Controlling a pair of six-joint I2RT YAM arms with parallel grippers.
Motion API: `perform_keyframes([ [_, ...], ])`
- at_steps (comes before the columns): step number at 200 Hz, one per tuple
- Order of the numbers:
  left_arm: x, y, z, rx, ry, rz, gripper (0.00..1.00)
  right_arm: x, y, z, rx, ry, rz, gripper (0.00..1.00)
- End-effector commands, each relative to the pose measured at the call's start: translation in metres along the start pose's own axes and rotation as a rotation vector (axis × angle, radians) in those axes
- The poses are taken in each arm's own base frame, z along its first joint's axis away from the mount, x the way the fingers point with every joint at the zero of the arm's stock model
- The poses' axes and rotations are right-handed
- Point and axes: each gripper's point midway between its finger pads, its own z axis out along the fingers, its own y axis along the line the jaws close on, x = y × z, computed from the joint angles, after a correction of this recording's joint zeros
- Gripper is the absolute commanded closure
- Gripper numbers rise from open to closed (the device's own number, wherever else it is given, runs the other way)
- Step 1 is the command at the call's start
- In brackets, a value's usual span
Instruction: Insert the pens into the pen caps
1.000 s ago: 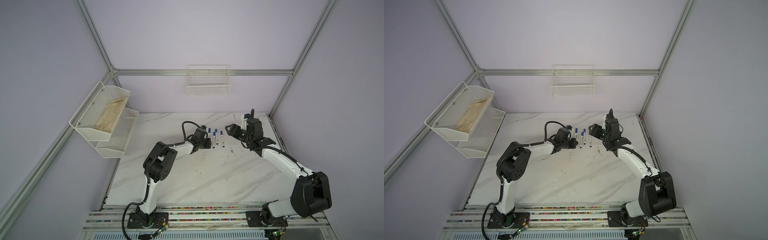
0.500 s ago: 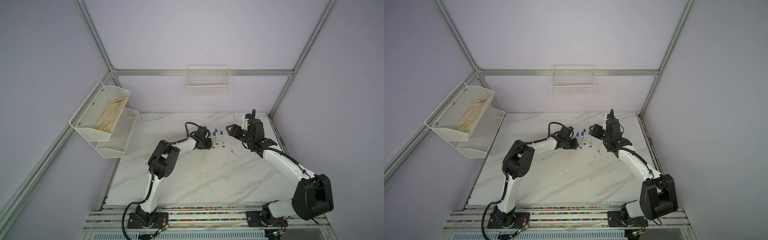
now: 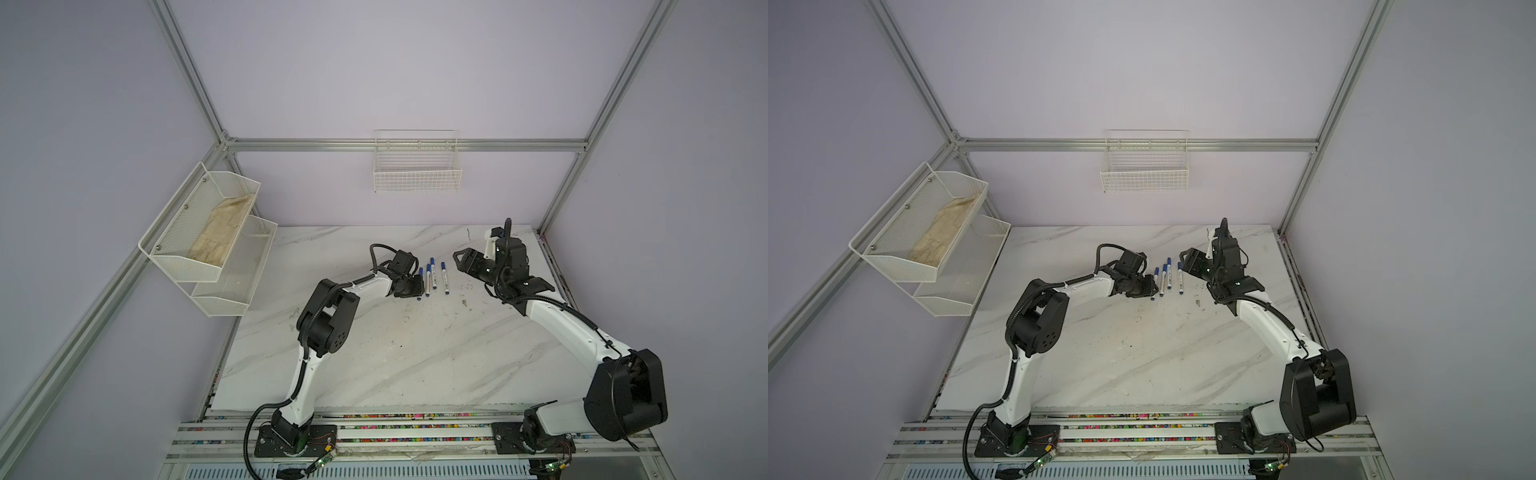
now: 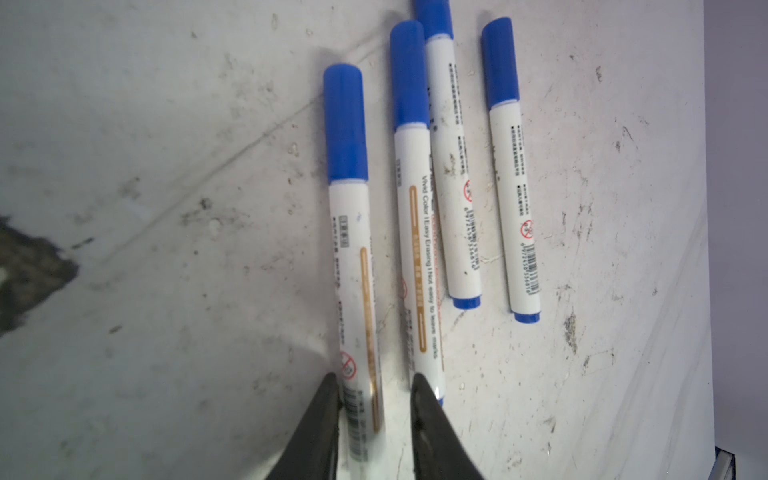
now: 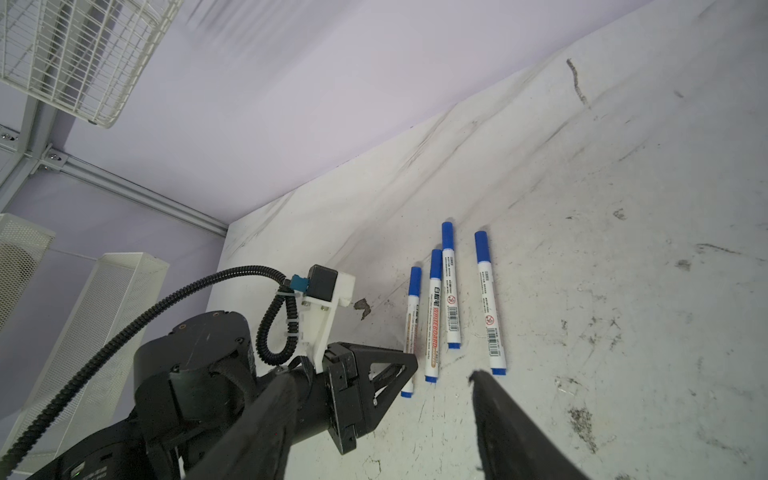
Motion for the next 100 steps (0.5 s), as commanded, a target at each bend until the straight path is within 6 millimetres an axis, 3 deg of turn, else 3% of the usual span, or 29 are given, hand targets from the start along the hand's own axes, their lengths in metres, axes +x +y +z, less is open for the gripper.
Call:
perform_keyframes([
  [1,-0.027,-0.006,-0.033,0.003,-0.111,0.034,0.69,-0.009,-0.015,-0.006,0.073,-0.063,0.0,0.31],
  [16,-0.038,-0.015,-0.049,0.035,-0.18,0.076,0.67,-0.016,-0.031,-0.009,0.149,-0.108,-0.005,0.31],
  [57,-0.051,-0.027,-0.093,0.094,-0.363,0.161,0.66,-0.053,-0.078,-0.048,0.449,-0.364,-0.045,0.3],
  [84,-0.054,-0.004,-0.136,0.004,-0.55,0.193,0.65,-0.054,-0.112,-0.061,0.609,-0.478,-0.094,0.27],
  [100,-0.051,0.028,-0.166,-0.133,-0.663,0.199,0.61,-0.048,-0.13,-0.067,0.666,-0.55,-0.143,0.26],
])
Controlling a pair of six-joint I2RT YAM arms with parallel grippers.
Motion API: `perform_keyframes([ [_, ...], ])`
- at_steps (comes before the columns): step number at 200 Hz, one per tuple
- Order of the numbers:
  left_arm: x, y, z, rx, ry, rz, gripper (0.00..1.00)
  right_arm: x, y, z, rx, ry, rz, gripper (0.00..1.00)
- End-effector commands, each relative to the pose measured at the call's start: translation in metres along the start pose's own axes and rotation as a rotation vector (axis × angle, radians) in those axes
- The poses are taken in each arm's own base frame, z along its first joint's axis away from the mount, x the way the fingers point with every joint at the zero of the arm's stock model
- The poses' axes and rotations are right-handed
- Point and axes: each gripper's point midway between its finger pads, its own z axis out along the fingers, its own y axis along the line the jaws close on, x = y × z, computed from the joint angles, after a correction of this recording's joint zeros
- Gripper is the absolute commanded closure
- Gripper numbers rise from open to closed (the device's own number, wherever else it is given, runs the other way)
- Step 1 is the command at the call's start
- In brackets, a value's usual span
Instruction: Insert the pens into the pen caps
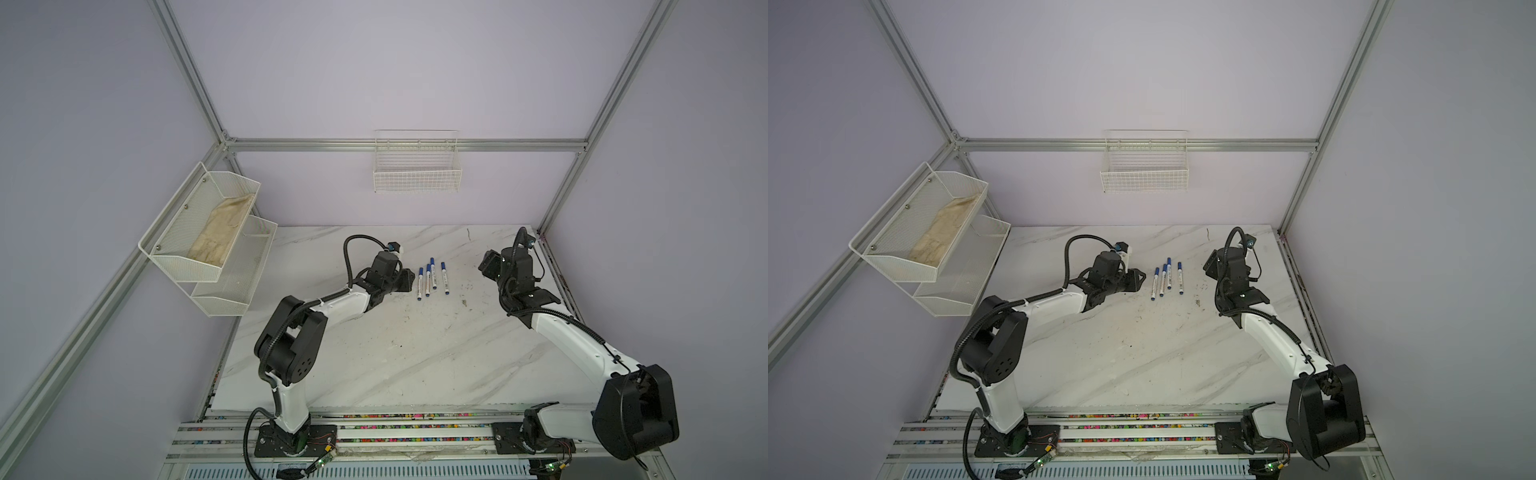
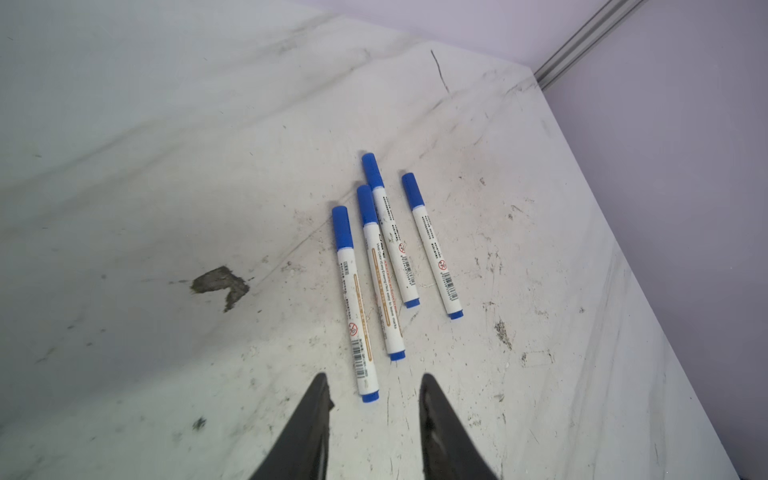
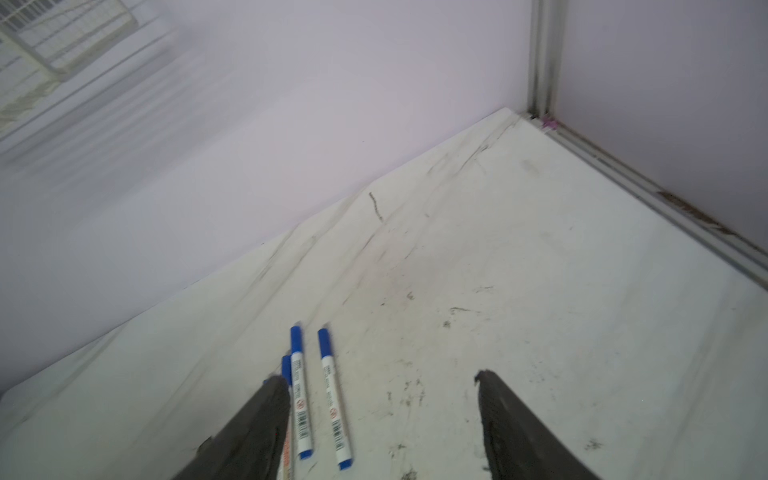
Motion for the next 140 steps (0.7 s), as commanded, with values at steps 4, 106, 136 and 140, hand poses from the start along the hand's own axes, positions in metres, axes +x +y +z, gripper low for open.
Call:
perform_keyframes([
  [4,-0.036,0.043,-0.049,-0.192,-0.263,0.083,0.6,-0.005,-0.048,0.0,0.194,-0.196,-0.067,0.26],
  [106,-0.018,0.243,-0.201,-0.9,-0.331,0.047,0.14,0.052,-0.06,0.041,0.12,-0.385,-0.328,0.2],
  [136,-0.019,0.262,-0.206,-0.944,-0.337,-0.001,0.0,0.054,-0.055,0.051,-0.002,-0.355,-0.345,0.13],
  [140,-0.018,0.264,-0.205,-0.944,-0.331,0.006,0.0,0.055,-0.057,0.054,-0.025,-0.343,-0.345,0.09],
])
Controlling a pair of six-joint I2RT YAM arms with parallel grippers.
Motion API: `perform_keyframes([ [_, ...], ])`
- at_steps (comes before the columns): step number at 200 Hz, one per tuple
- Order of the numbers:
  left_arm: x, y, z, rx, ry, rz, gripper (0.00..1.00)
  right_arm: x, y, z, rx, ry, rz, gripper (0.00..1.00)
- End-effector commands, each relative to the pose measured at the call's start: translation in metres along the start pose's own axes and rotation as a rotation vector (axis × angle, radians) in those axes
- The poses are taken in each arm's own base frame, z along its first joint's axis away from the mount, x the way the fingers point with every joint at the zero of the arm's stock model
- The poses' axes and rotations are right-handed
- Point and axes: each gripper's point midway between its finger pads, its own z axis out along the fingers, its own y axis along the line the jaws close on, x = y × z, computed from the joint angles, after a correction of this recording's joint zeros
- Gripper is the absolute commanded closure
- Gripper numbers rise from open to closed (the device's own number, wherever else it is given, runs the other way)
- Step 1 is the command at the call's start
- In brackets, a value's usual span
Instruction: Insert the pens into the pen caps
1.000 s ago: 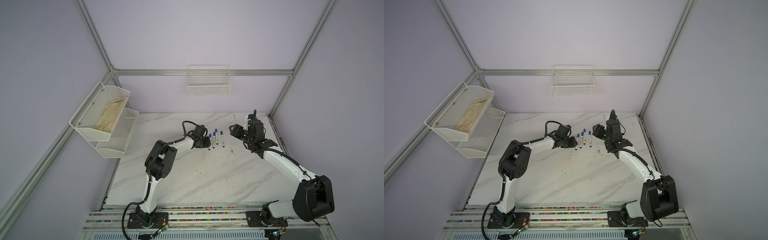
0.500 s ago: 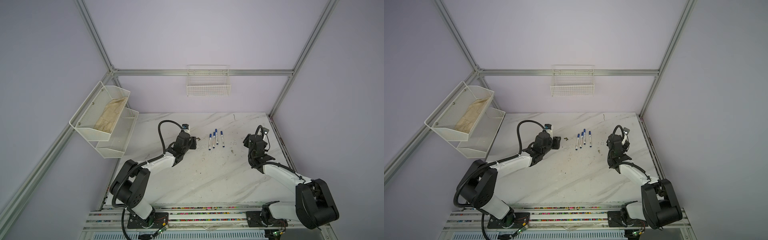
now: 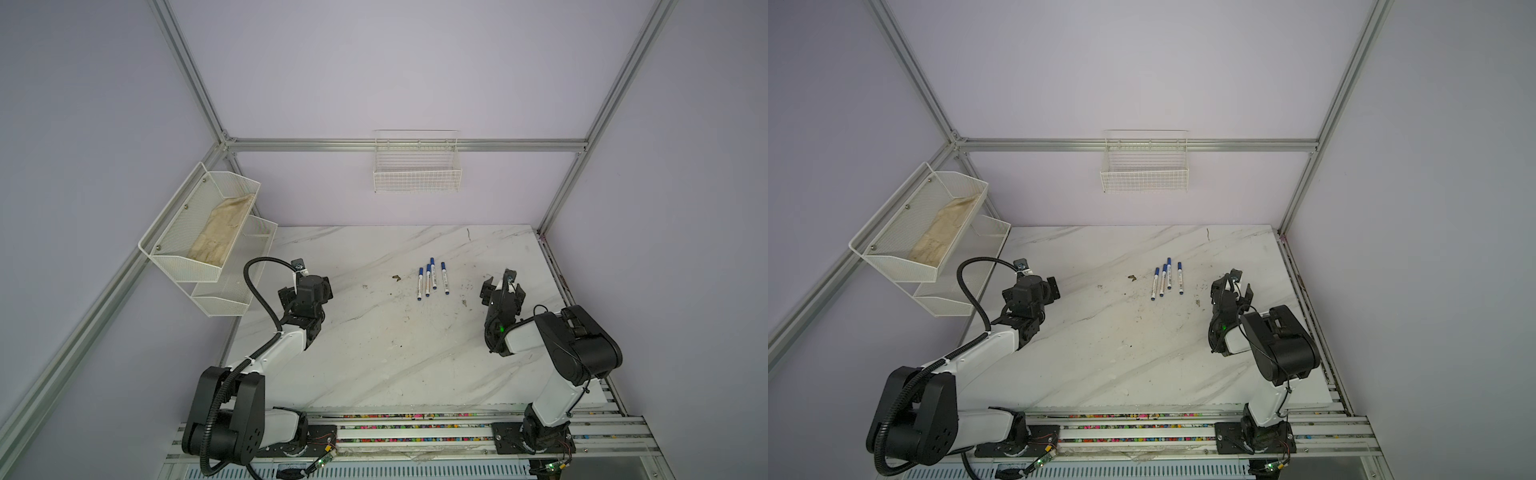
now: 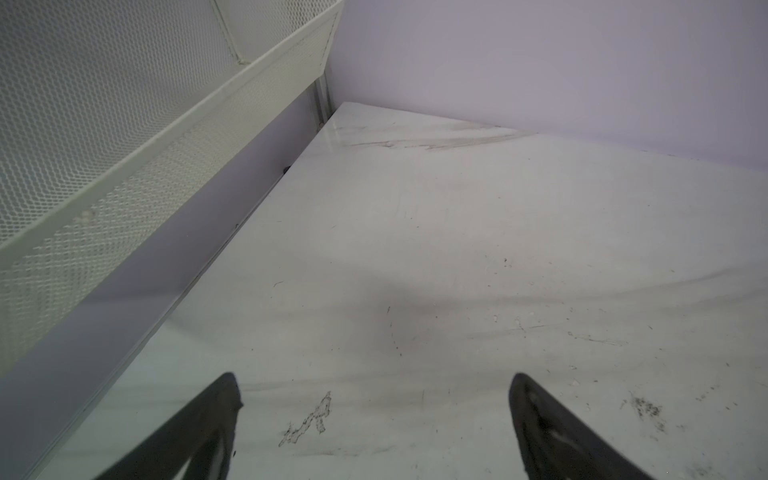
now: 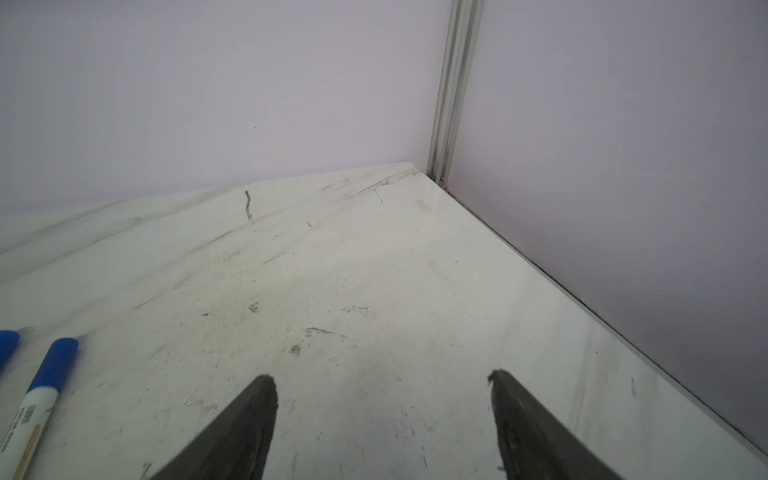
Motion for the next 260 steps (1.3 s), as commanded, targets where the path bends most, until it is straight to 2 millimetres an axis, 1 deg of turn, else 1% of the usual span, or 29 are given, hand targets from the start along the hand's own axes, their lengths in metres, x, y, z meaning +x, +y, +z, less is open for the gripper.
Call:
perform_keyframes([
  [1,0.002,0.013,0.007,-0.043,-0.021,0.0,0.0,-0.027,0.005,0.007,-0.145,-0.101,0.048,0.08],
  [7,0.003,0.01,0.009,-0.028,-0.024,0.045,0.0,-0.018,0.004,0.012,-0.184,-0.077,0.079,0.03],
  [12,0.006,0.008,0.011,-0.02,-0.025,0.081,0.0,-0.024,0.001,0.012,-0.19,-0.128,0.065,0.03],
  [16,0.009,0.008,0.013,-0.02,-0.022,0.101,0.0,-0.025,0.001,0.012,-0.189,-0.133,0.061,0.03],
  [21,0.013,0.009,0.016,-0.028,-0.013,0.114,0.0,-0.019,0.003,0.014,-0.2,-0.085,0.068,0.03],
  [27,0.018,0.011,0.019,-0.043,-0.002,0.118,0.0,-0.017,0.004,0.017,-0.208,-0.059,0.078,0.03],
  [35,0.02,0.012,0.021,-0.039,0.003,0.098,0.0,-0.023,0.002,0.015,-0.204,-0.106,0.062,0.03],
  [37,0.03,0.011,0.026,-0.039,0.024,0.104,0.0,-0.023,0.001,0.014,-0.202,-0.11,0.063,0.03],
  [40,0.034,0.011,0.028,-0.037,0.03,0.098,0.0,-0.022,0.0,0.014,-0.196,-0.105,0.061,0.03],
  [52,0.039,0.009,0.032,-0.028,0.001,0.068,0.0,-0.022,-0.002,0.014,-0.182,-0.097,0.065,0.03],
  [57,0.034,0.007,0.034,-0.018,-0.039,0.069,0.0,-0.022,-0.002,0.014,-0.184,-0.105,0.067,0.03],
  [65,0.032,0.002,0.036,0.003,-0.042,0.105,0.0,-0.022,-0.002,0.014,-0.184,-0.102,0.065,0.03],
  [72,0.03,0.002,0.039,-0.009,-0.051,0.137,0.0,-0.022,-0.002,0.014,-0.185,-0.094,0.062,0.03],
  [80,0.026,0.004,0.039,-0.012,-0.103,0.133,0.0,-0.022,-0.002,0.014,-0.186,-0.097,0.064,0.03],
  [88,0.032,0.003,0.042,0.042,-0.12,0.115,0.0,-0.022,-0.001,0.014,-0.189,-0.099,0.063,0.03],
  [91,0.03,0.003,0.043,0.051,-0.133,0.114,0.0,-0.022,-0.001,0.014,-0.189,-0.1,0.062,0.03],
  [99,0.03,0.003,0.04,0.068,-0.136,0.099,0.0,-0.021,-0.001,0.014,-0.193,-0.096,0.063,0.03],
  [104,0.033,0.001,0.038,0.091,-0.129,0.097,0.0,-0.022,0.0,0.014,-0.194,-0.097,0.064,0.03],
  [112,0.035,-0.001,0.033,0.124,-0.164,0.093,0.0,-0.022,0.0,0.014,-0.194,-0.099,0.064,0.03],
  [116,0.039,-0.002,0.031,0.147,-0.176,0.088,0.0,-0.023,0.0,0.014,-0.194,-0.1,0.064,0.03],
  [119,0.047,-0.003,0.031,0.159,-0.176,0.106,0.0,-0.022,0.0,0.014,-0.194,-0.1,0.063,0.03],
  [126,0.037,-0.005,0.027,0.175,-0.25,0.112,0.0,-0.022,0.0,0.014,-0.194,-0.099,0.064,0.03],
  [134,0.037,-0.007,0.027,0.191,-0.219,0.098,0.0,-0.022,0.0,0.014,-0.194,-0.098,0.063,0.03],
  [143,0.043,-0.007,0.032,0.206,-0.169,0.1,0.0,-0.022,0.0,0.014,-0.195,-0.098,0.063,0.03],
  [150,0.043,-0.007,0.035,0.206,-0.174,0.103,0.0,-0.022,0.0,0.014,-0.194,-0.099,0.063,0.03],
  [159,0.041,-0.007,0.033,0.219,-0.186,0.094,0.0,-0.022,0.0,0.014,-0.194,-0.099,0.064,0.03],
  [199,0.043,-0.006,0.035,0.218,-0.174,0.093,0.0,-0.022,0.0,0.016,-0.194,-0.097,0.064,0.03],
  [235,0.042,-0.006,0.035,0.219,-0.174,0.093,0.0,-0.017,0.004,0.018,-0.204,-0.076,0.063,0.03],
  [260,0.042,-0.006,0.035,0.219,-0.174,0.092,0.0,-0.021,0.002,0.016,-0.2,-0.089,0.06,0.03],
])
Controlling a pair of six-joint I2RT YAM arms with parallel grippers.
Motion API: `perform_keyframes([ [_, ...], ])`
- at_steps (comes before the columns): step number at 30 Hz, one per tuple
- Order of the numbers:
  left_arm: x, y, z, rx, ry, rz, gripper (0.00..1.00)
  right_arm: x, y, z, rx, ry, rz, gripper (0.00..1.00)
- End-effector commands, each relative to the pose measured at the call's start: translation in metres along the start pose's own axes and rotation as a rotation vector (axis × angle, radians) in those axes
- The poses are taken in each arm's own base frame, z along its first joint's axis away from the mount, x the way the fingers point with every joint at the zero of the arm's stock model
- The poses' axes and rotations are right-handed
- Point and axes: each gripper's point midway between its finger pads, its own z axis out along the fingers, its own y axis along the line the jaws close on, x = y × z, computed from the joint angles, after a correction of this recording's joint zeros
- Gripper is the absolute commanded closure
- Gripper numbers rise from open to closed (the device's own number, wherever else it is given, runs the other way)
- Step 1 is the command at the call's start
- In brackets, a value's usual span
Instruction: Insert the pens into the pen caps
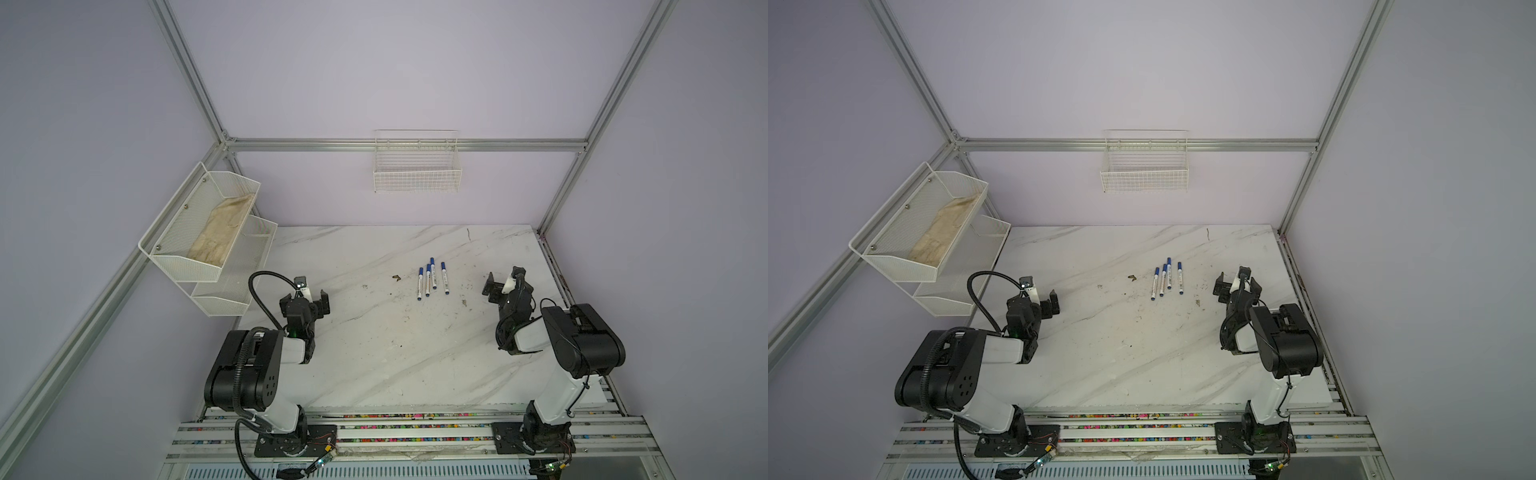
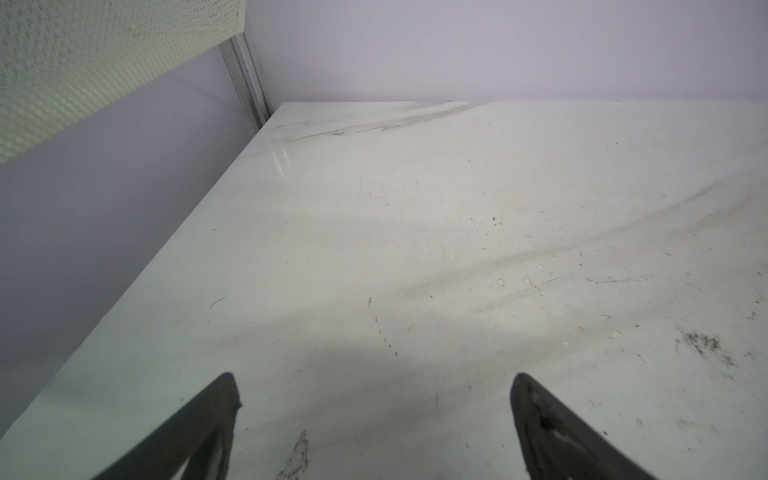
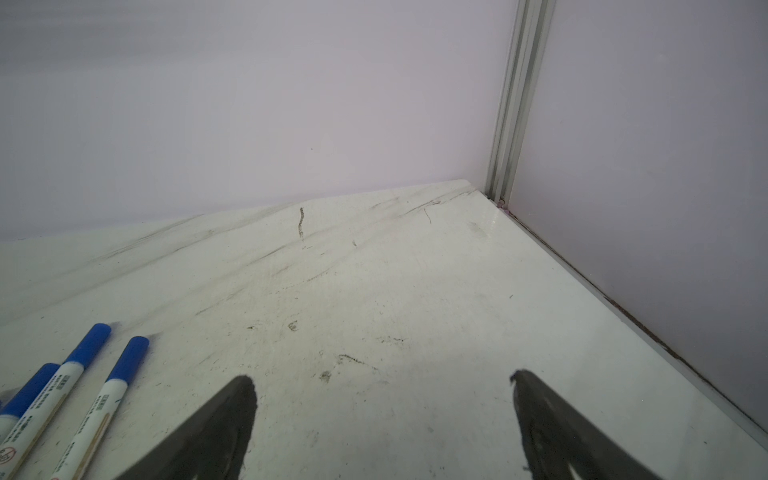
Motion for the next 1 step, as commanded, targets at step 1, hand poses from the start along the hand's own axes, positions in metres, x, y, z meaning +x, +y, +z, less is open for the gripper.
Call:
perform_keyframes([
  [1,-0.0147,0.0013,-0.0019,0.003,-0.061,-0.006,0.0,-0.0122,0.003,-0.0003,-0.014,-0.047,0.003,0.03],
])
